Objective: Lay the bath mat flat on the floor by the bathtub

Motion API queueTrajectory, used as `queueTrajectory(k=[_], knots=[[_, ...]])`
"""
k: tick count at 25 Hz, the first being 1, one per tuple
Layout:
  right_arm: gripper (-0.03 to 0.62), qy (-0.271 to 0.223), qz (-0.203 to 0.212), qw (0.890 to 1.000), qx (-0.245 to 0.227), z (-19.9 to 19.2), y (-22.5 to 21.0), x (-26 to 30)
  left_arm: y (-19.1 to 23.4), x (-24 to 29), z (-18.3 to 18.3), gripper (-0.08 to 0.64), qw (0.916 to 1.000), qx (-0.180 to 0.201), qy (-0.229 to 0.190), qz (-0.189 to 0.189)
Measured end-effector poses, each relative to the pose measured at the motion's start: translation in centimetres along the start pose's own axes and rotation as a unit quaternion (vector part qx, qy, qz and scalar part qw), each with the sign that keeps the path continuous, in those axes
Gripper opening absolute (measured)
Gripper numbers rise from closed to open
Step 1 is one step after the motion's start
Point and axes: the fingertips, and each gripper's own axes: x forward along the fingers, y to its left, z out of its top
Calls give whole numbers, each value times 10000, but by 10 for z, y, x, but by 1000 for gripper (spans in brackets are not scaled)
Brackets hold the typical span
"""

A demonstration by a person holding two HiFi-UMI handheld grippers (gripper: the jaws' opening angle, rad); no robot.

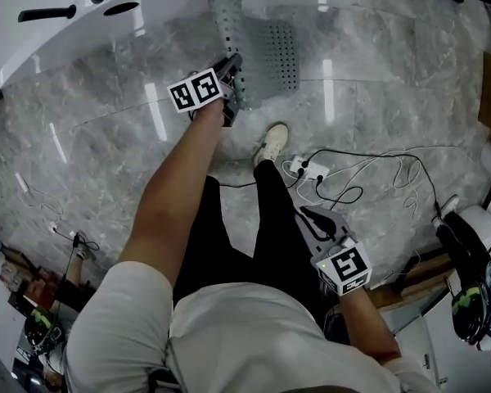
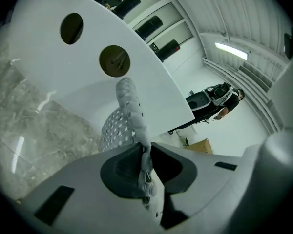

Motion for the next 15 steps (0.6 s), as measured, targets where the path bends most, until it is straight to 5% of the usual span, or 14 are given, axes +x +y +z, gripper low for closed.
queueTrajectory(k=[15], knots=[[51,366,316,9986,-232,2,28,105,198,-80,43,60,9932,172,-161,1139]])
